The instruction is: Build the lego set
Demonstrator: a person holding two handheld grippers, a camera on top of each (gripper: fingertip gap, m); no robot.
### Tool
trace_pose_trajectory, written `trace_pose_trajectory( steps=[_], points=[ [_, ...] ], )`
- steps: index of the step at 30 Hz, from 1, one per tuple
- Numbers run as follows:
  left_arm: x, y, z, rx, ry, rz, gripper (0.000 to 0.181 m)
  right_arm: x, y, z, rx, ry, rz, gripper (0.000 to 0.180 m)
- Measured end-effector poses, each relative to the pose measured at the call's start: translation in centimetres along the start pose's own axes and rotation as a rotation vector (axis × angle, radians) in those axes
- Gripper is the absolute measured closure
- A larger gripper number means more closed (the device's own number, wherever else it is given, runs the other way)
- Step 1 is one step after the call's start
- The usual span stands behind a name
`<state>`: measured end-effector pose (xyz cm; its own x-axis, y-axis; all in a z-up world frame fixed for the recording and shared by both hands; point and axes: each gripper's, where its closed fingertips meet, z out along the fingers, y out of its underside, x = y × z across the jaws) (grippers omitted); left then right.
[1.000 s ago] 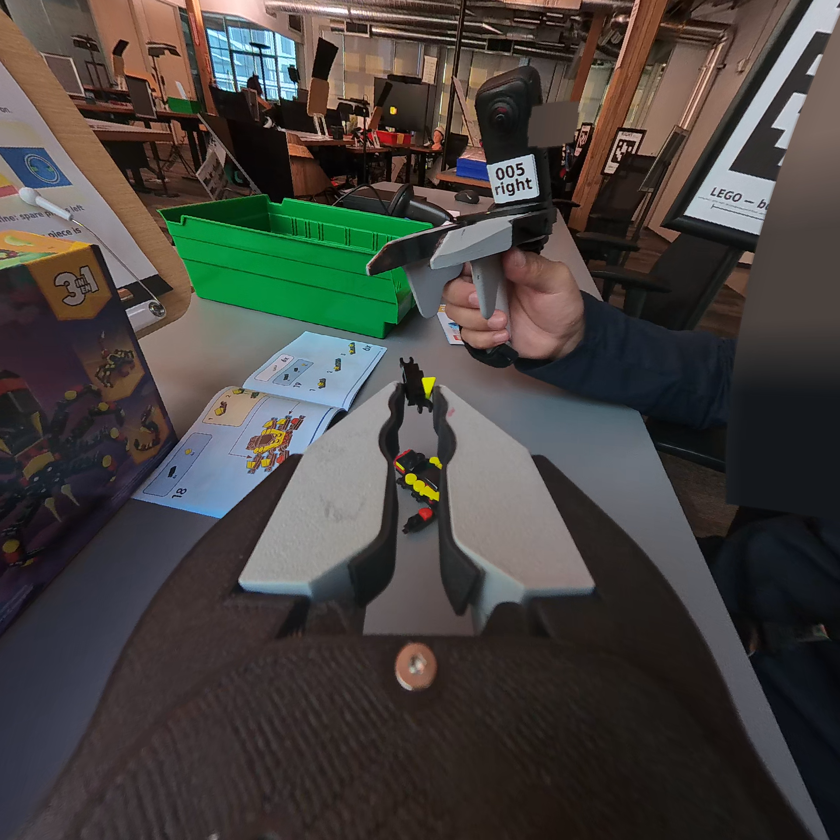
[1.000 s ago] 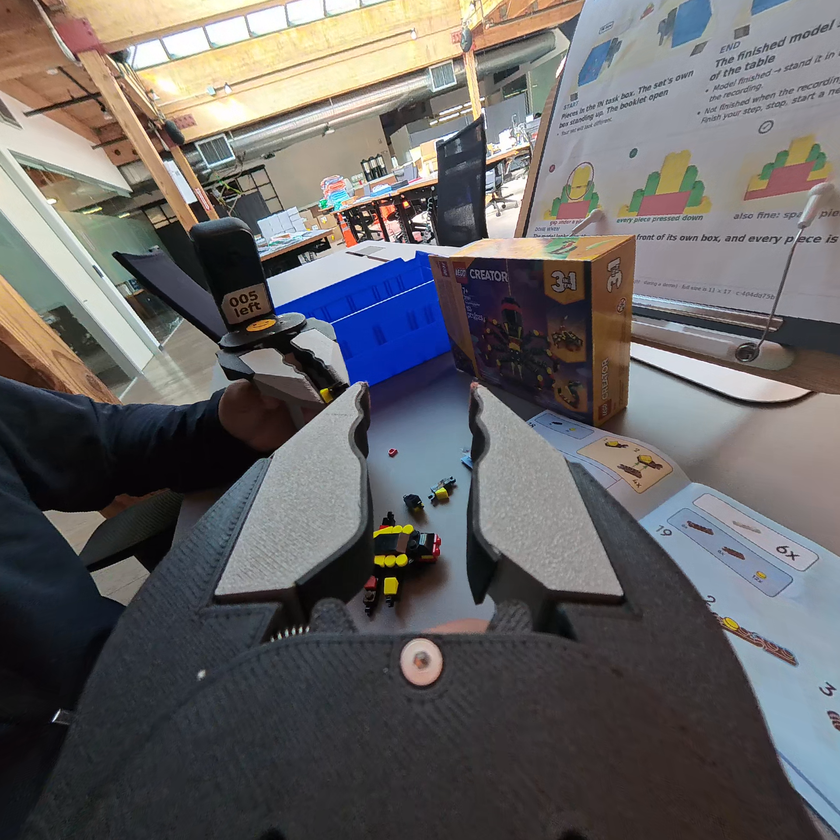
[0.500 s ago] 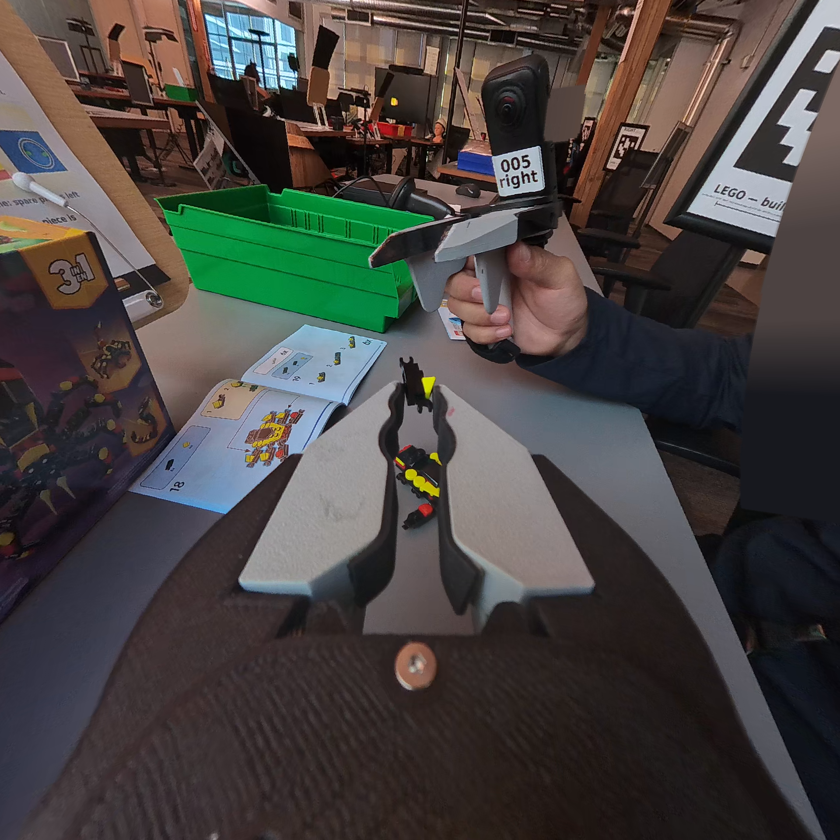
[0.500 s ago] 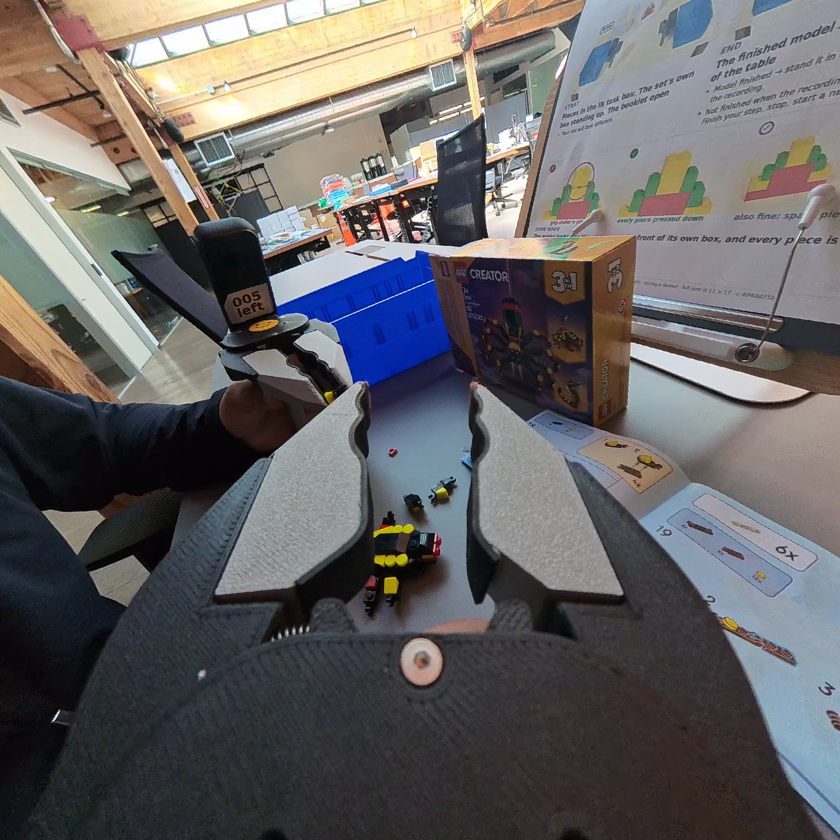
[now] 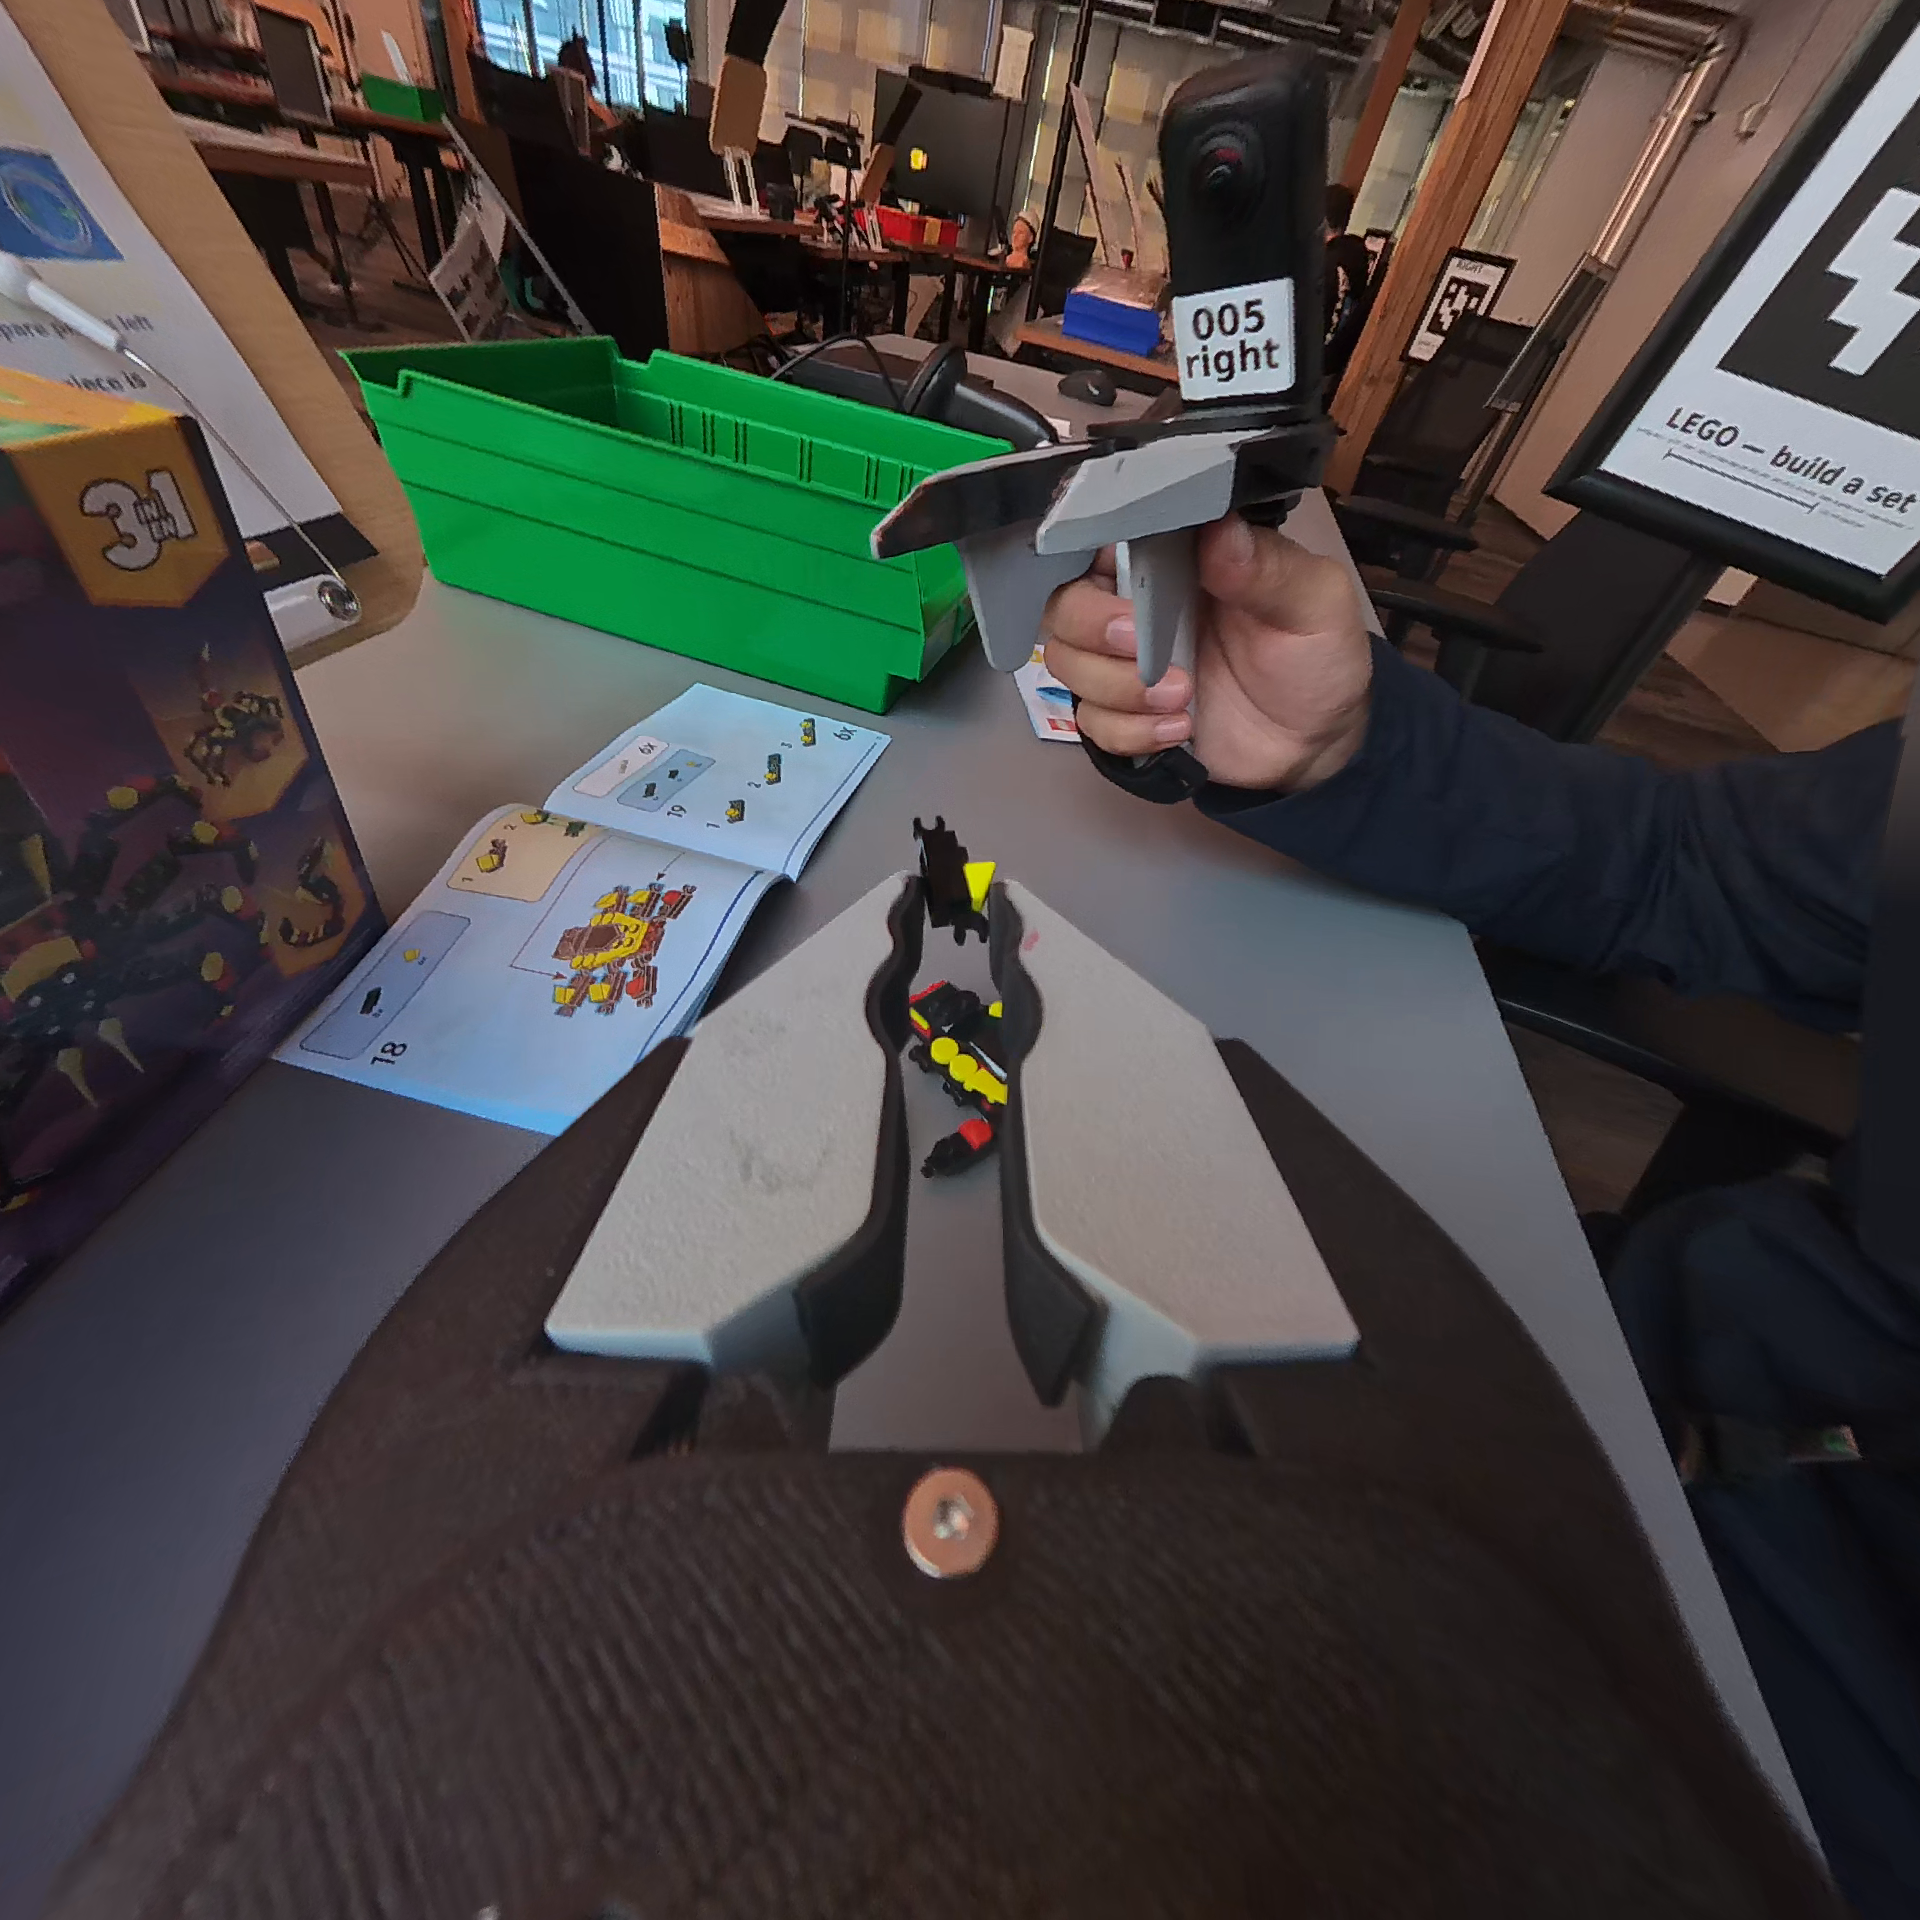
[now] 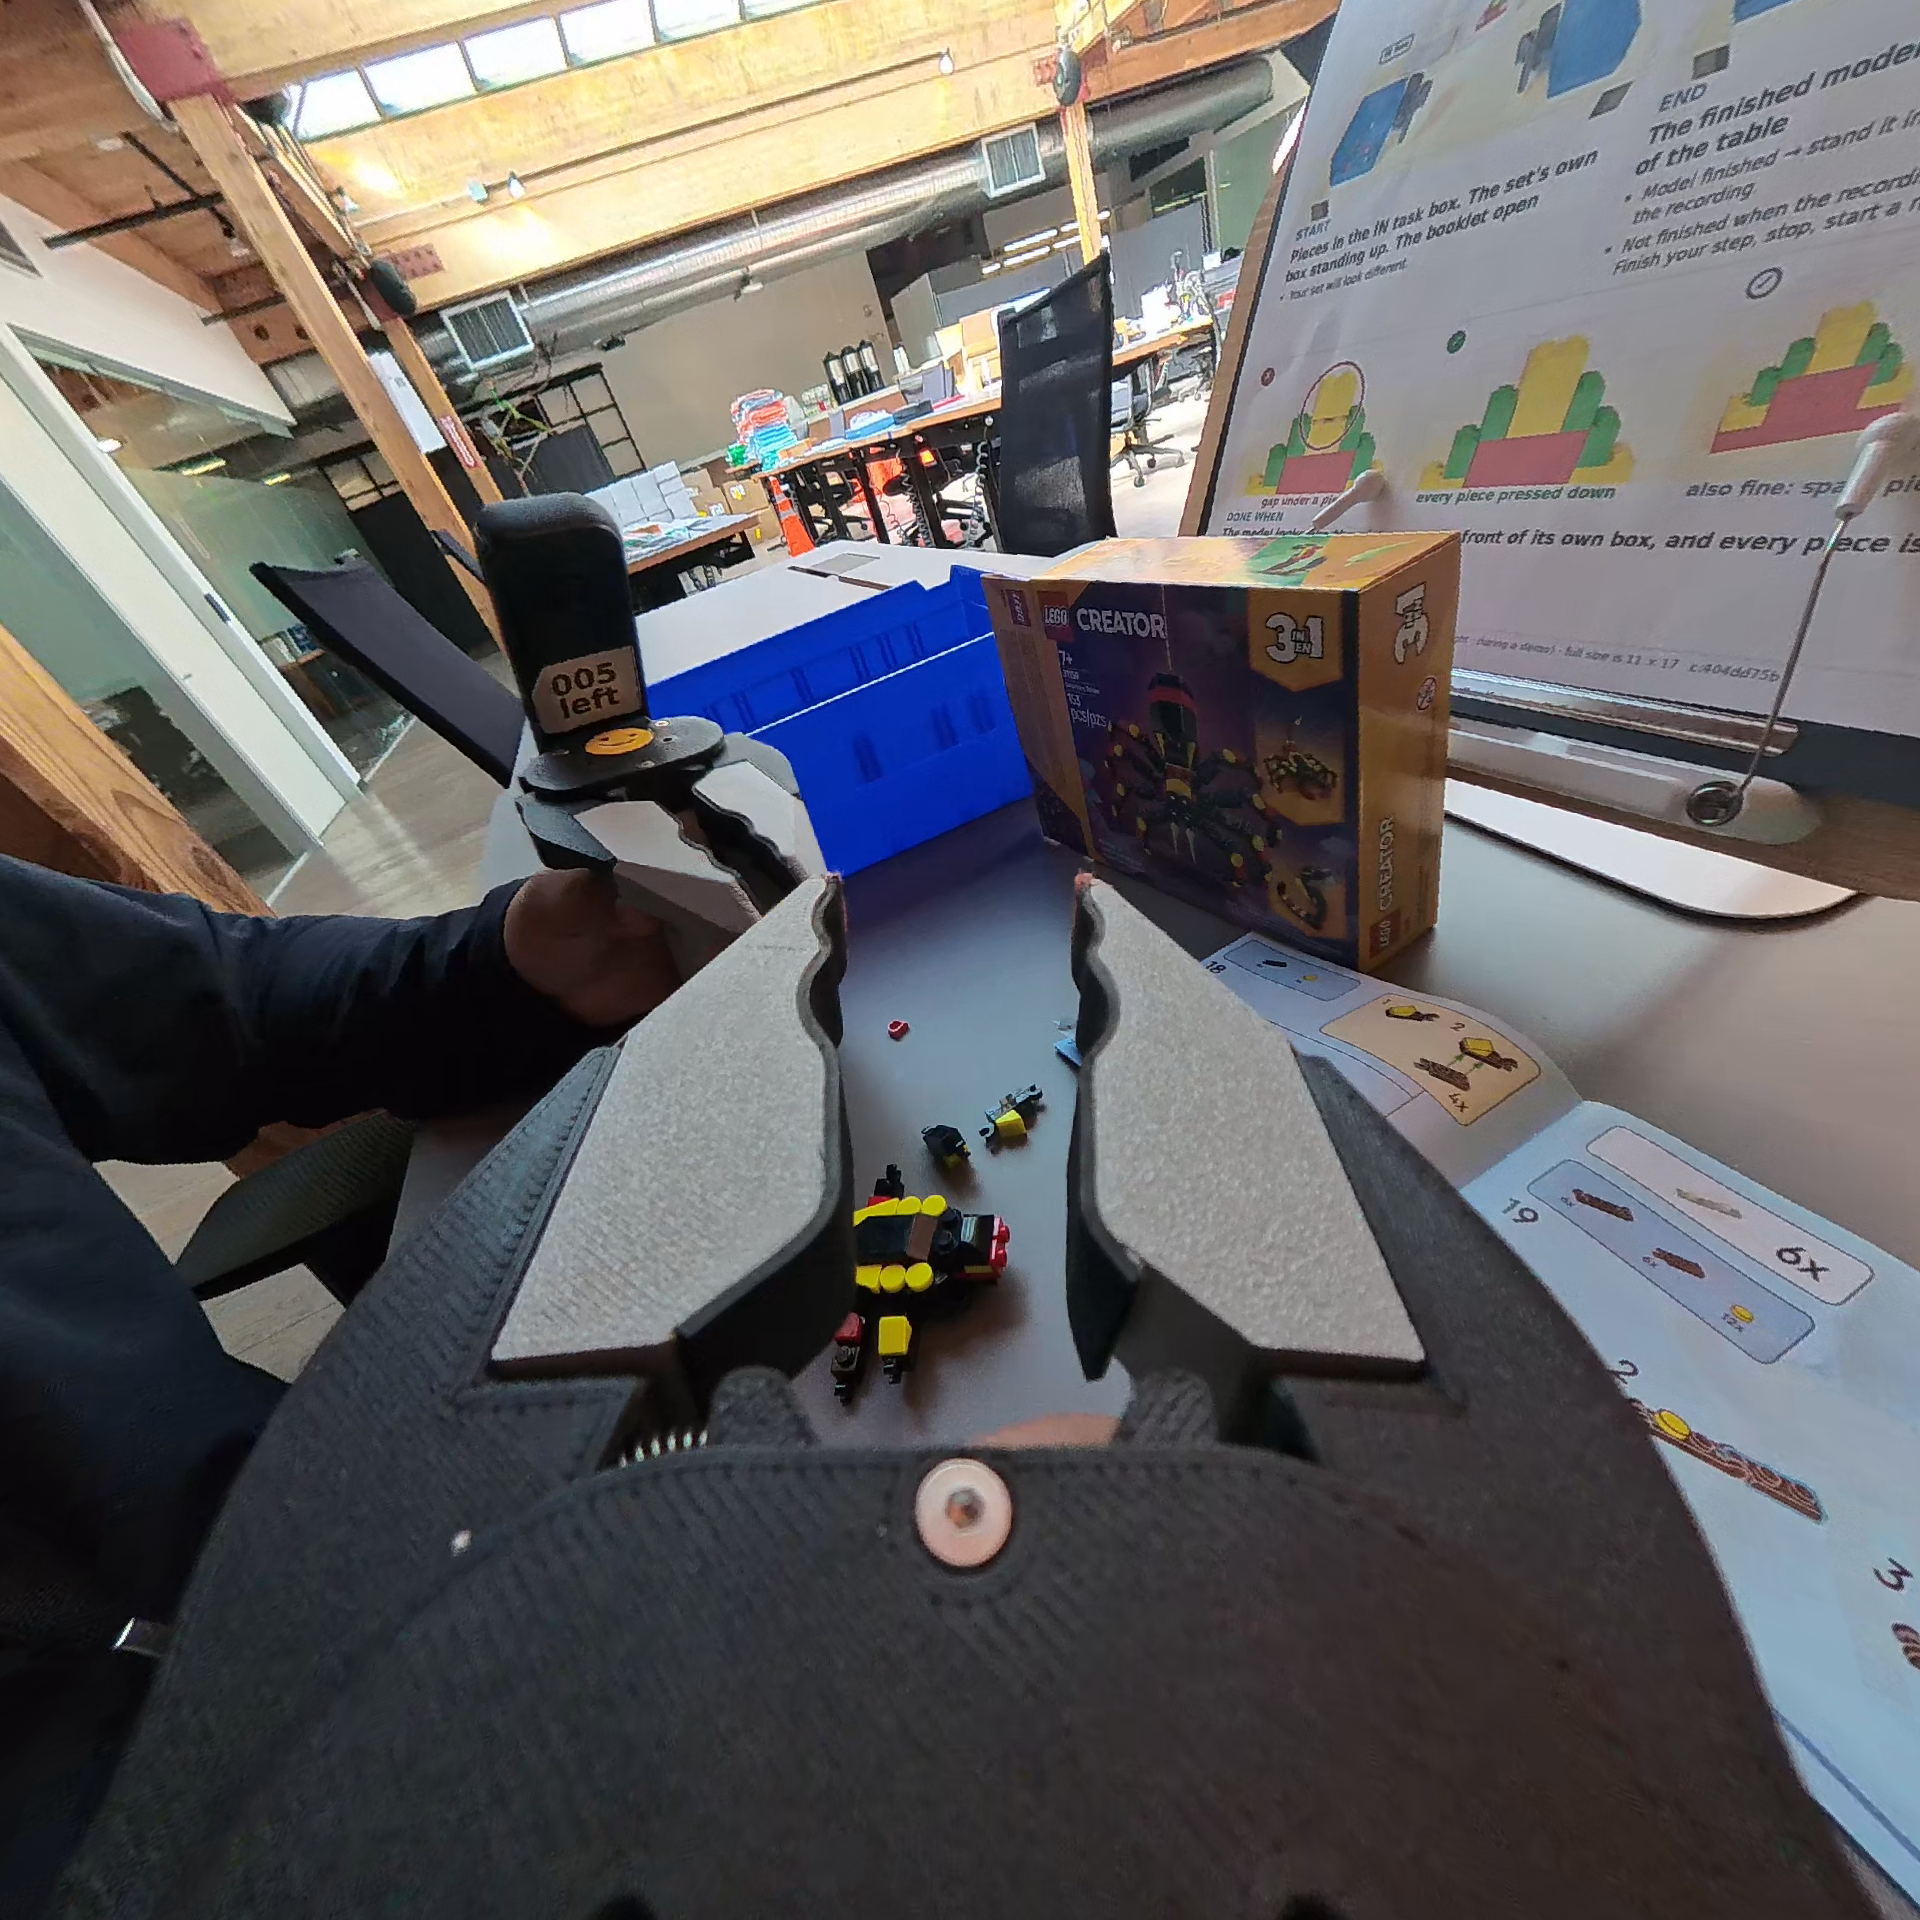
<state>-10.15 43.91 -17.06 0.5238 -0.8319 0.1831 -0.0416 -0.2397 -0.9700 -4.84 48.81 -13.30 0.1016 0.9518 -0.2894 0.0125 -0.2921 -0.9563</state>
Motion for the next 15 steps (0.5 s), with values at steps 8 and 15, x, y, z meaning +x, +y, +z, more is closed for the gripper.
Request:
trace_pose_trajectory(
  steps=[8,15],
  points=[
    [-0.6,1.3,0.3,-0.054,0.009,-0.095,0.171,0.0,0.2,0.1,-0.009,-0.001,0.002,0.138],
    [-0.9,2.1,0.5,-0.084,0.026,-0.163,0.171,0.0,0.2,0.1,-0.01,0.001,-0.001,0.138]
  ],
)
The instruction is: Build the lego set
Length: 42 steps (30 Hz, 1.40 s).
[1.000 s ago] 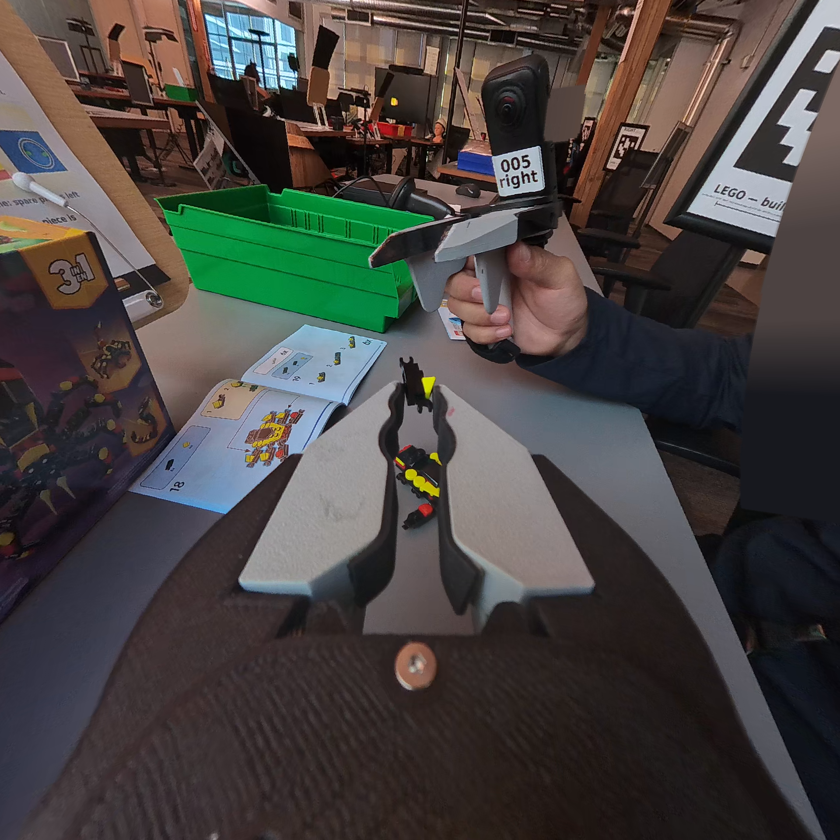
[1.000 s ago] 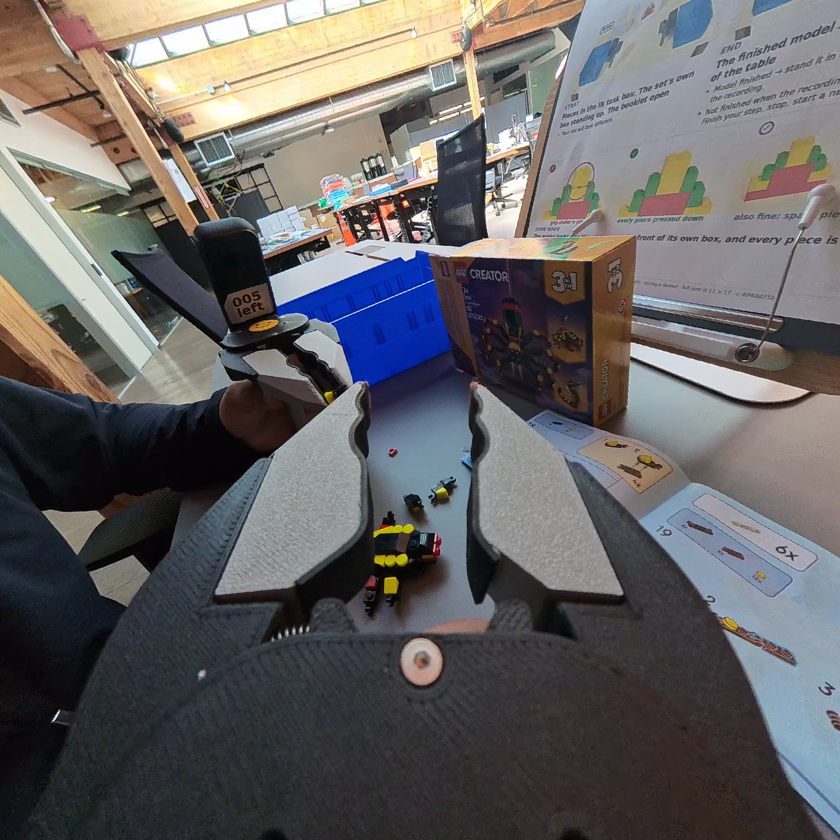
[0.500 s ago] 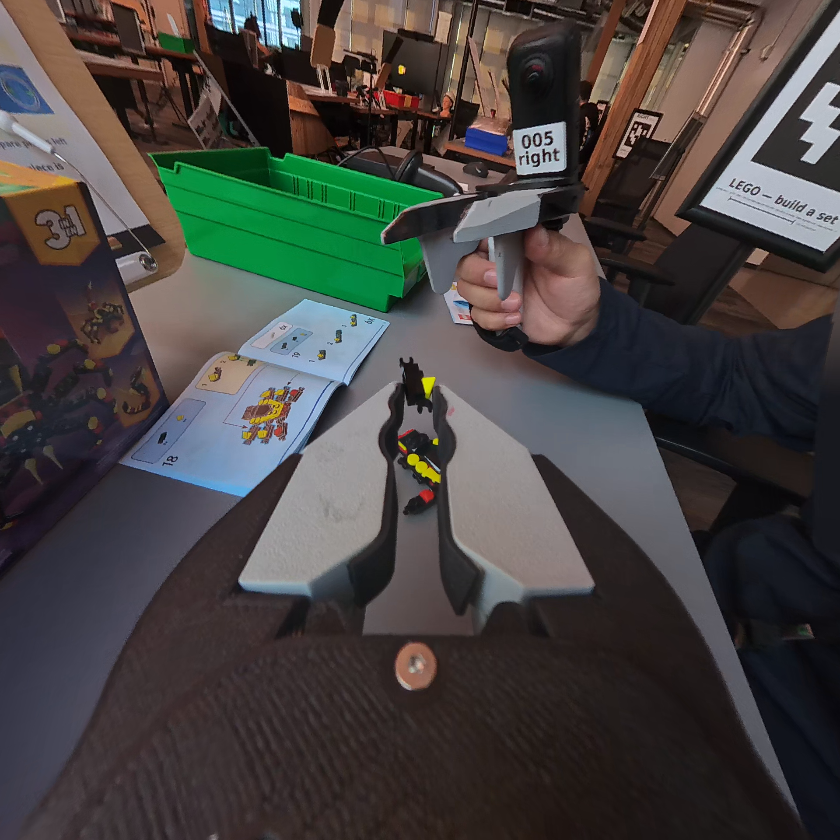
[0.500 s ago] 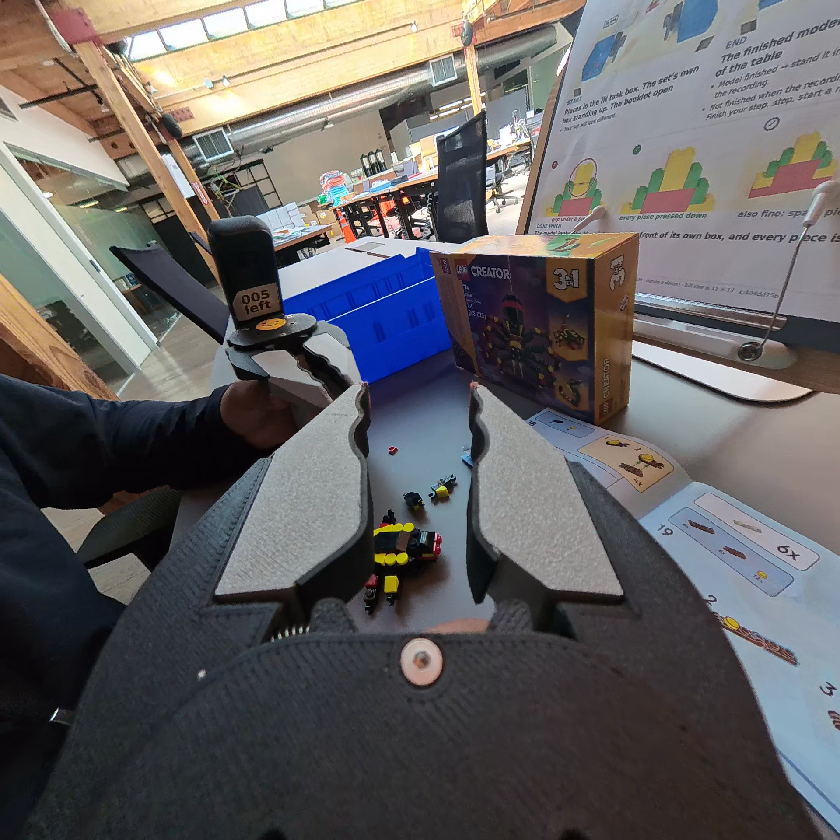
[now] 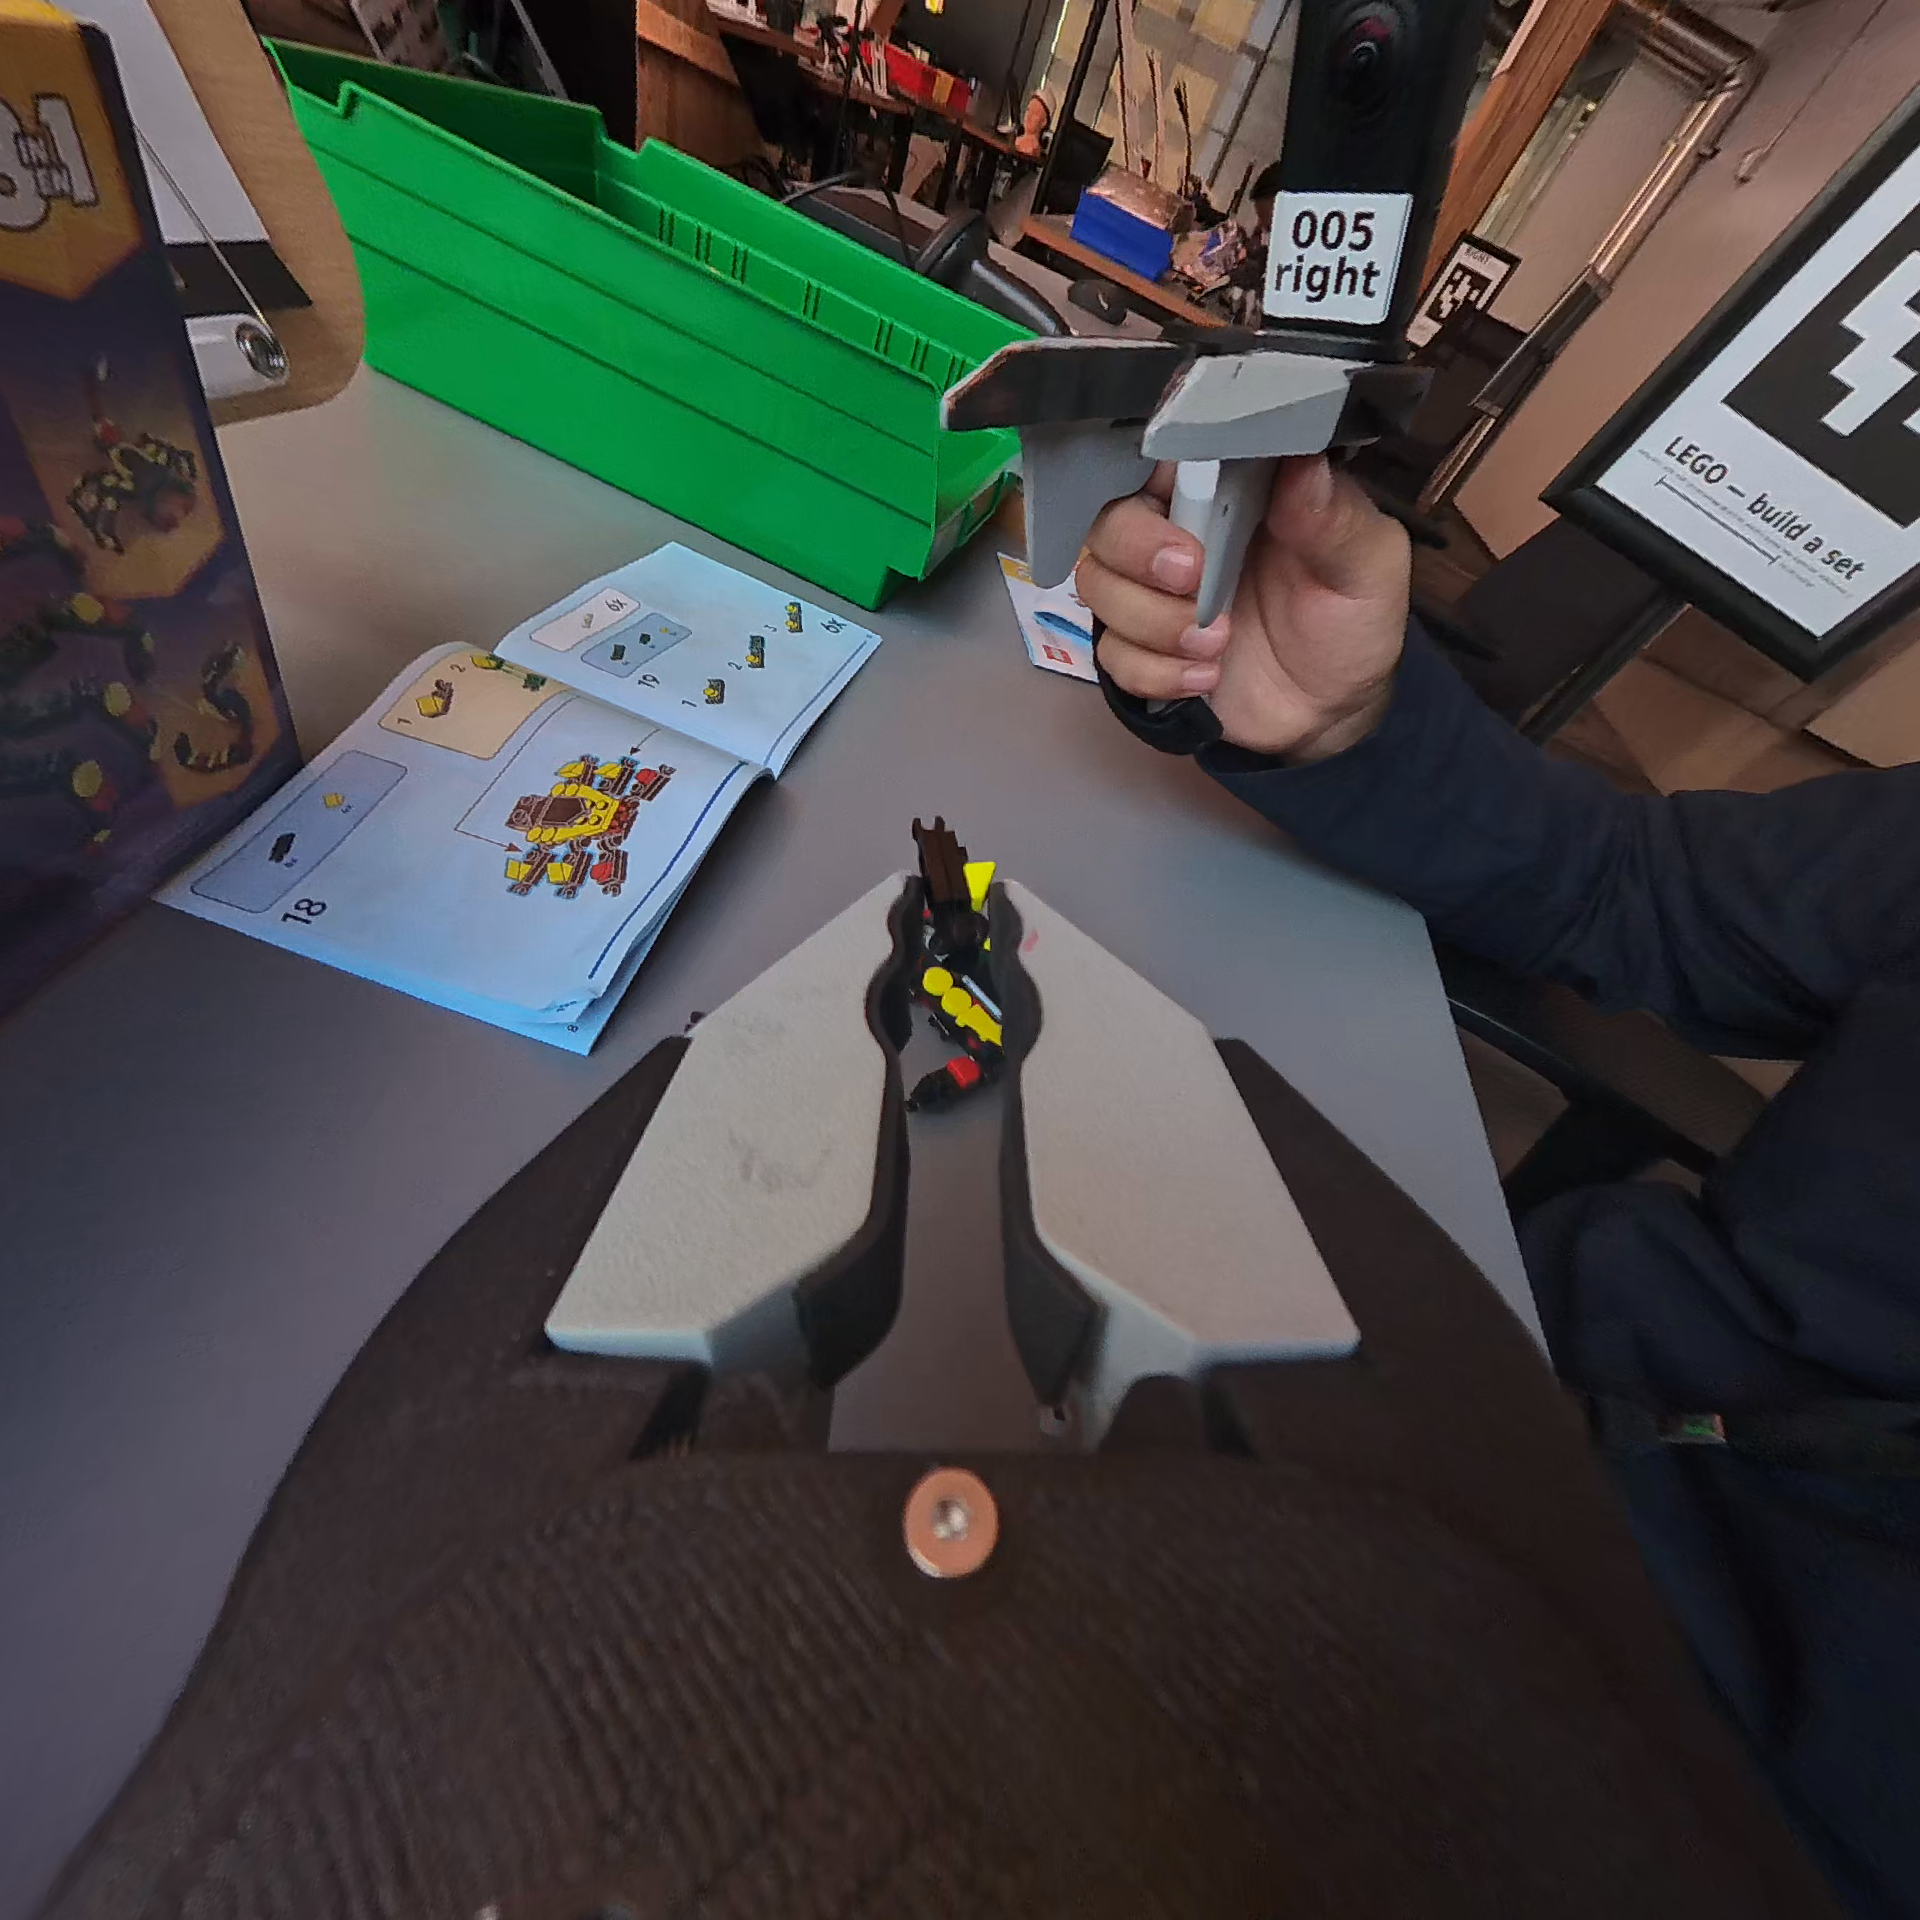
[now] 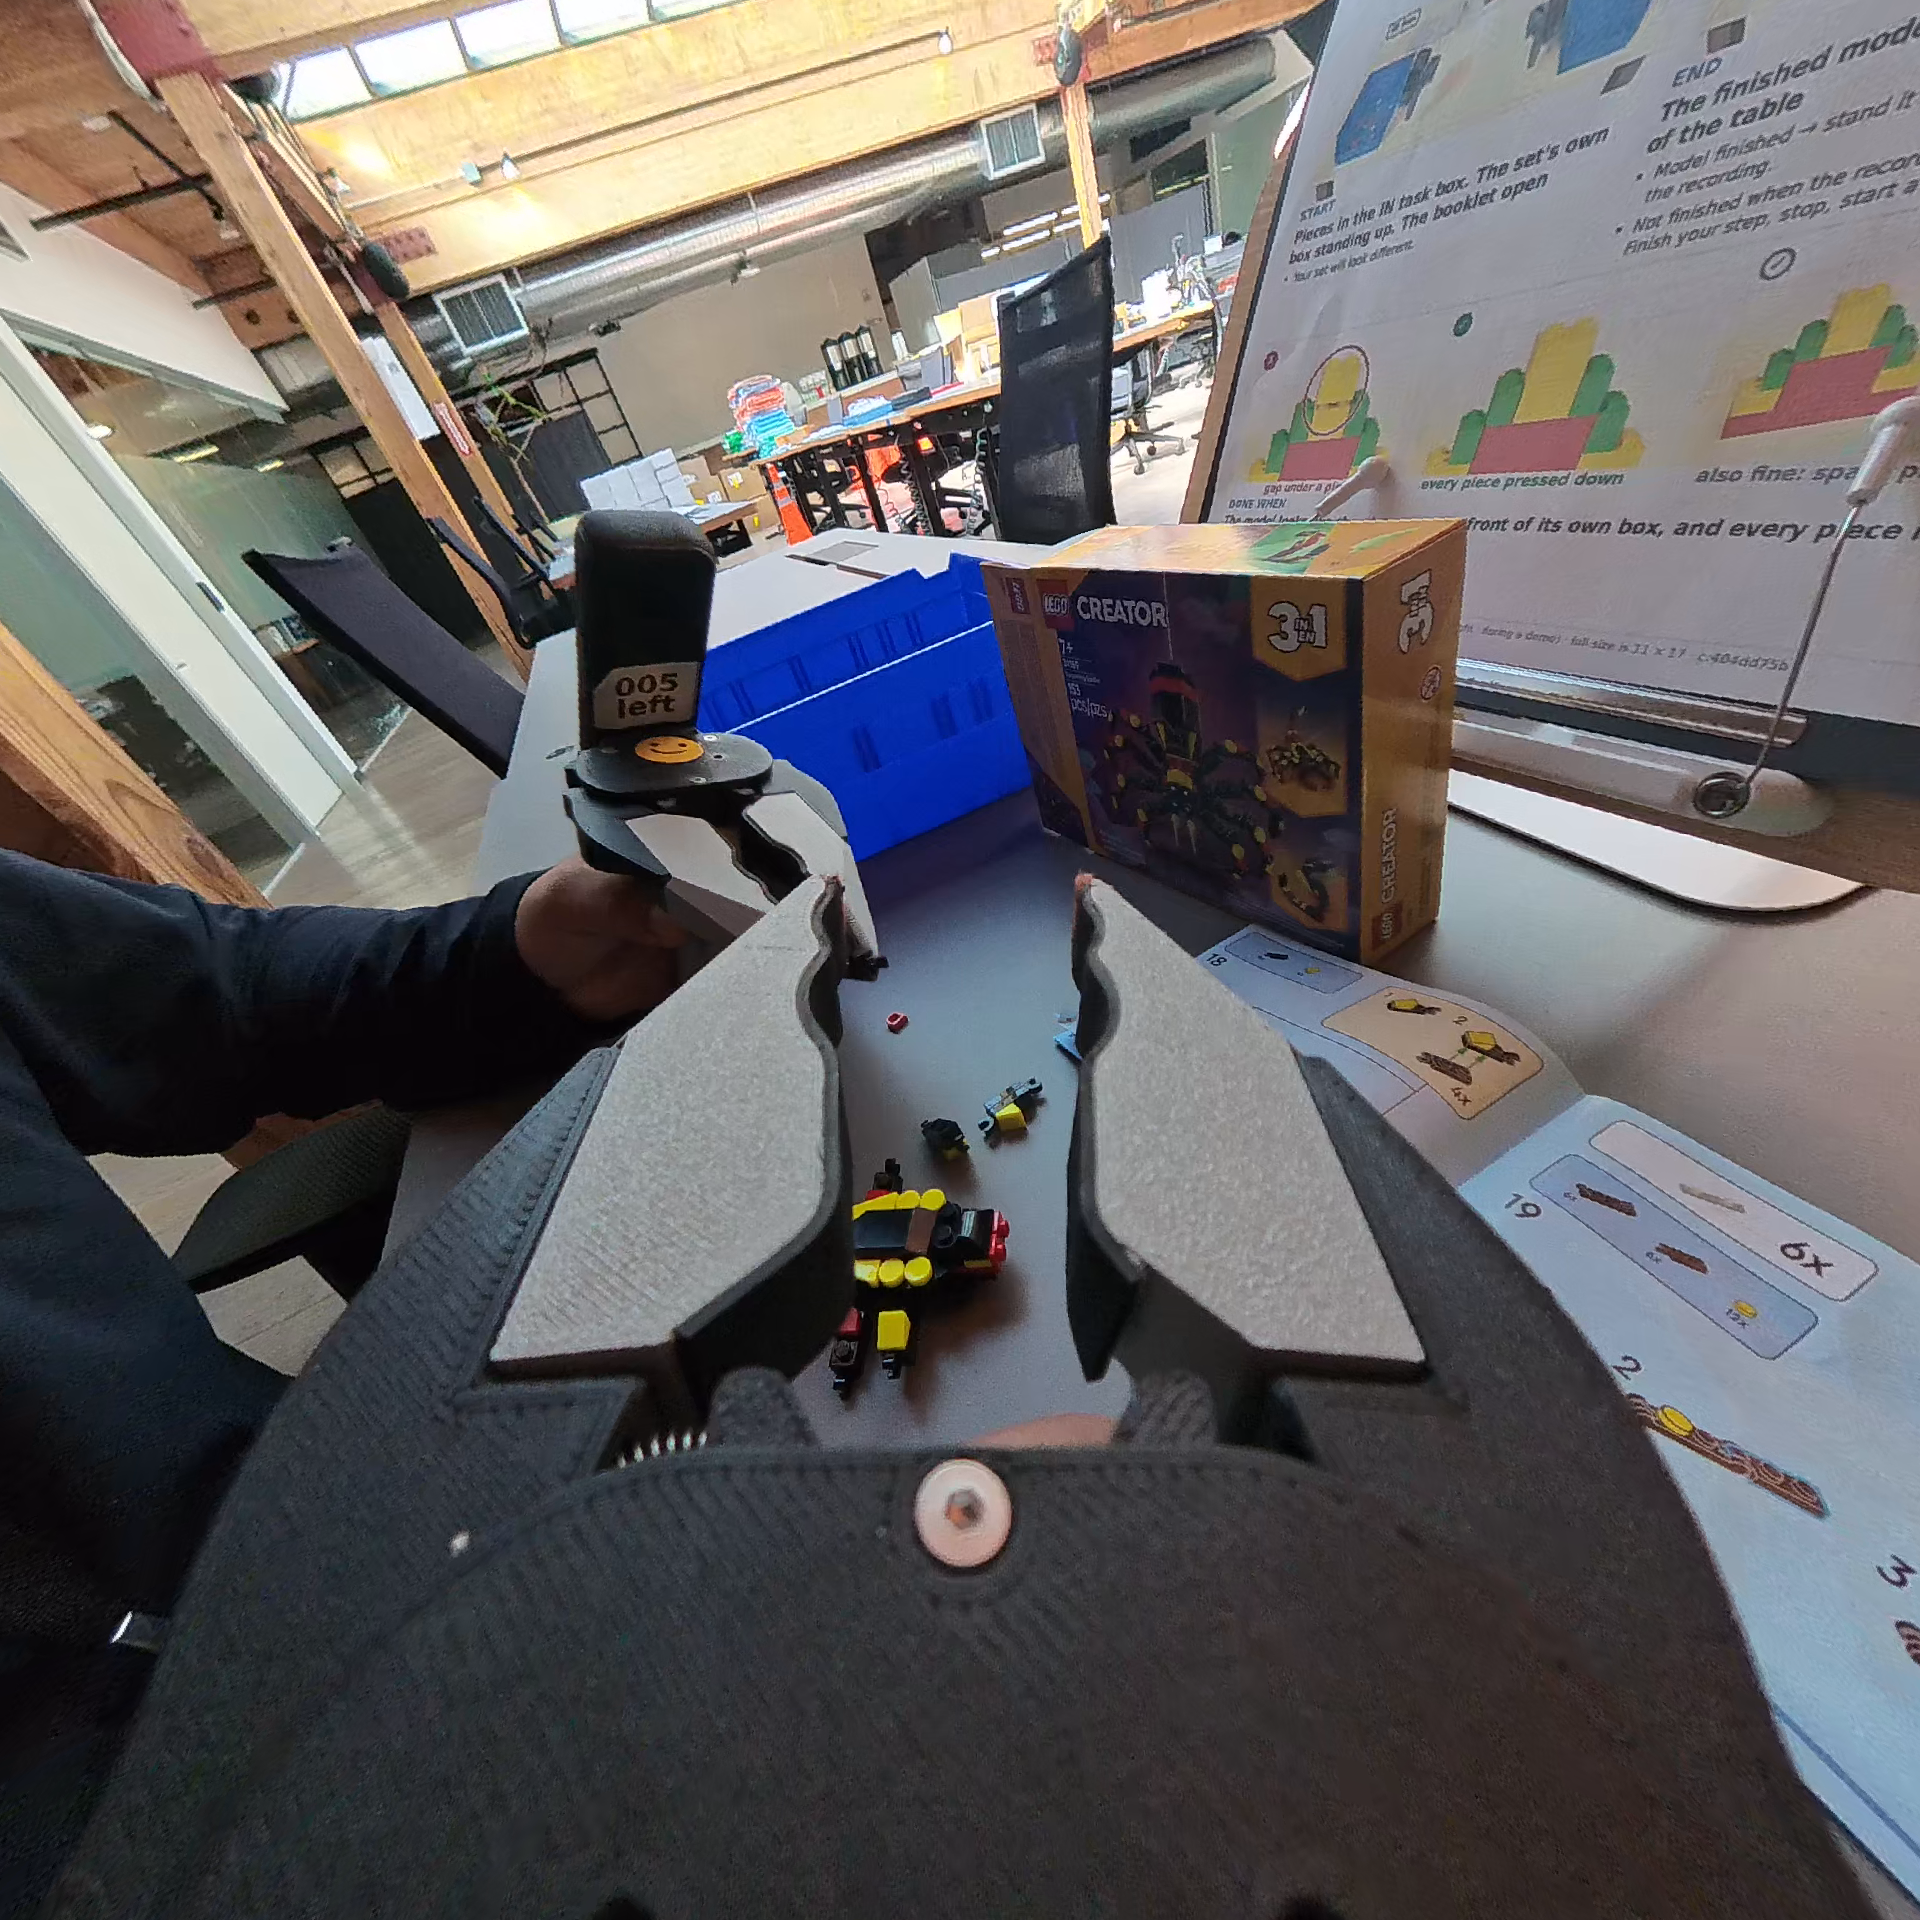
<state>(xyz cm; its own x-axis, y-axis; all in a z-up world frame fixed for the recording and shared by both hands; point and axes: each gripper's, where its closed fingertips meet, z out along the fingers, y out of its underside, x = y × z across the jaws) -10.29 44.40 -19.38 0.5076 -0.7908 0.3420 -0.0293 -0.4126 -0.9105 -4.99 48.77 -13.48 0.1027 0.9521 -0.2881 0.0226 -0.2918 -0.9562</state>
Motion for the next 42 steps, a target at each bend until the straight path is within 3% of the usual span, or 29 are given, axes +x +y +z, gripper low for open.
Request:
trace_pose_trajectory(
  steps=[18,25,30,42],
  points=[
    [-0.5,1.8,0.6,-0.088,0.02,-0.097,0.171,1.3,-0.5,-0.7,0.022,0.057,-0.006,0.139],
    [-0.6,2.1,0.7,-0.102,0.023,-0.117,0.171,3.9,-2.6,-3.0,0.141,0.201,-0.011,0.14],
    [-0.6,2.0,0.7,-0.102,0.024,-0.119,0.171,4.9,-3.1,-4.1,0.191,0.206,0.062,0.141],
    [-0.7,2.1,0.7,-0.102,0.031,-0.153,0.171,4.2,-1.2,-2.3,0.064,0.192,0.02,0.14]
  ],
)
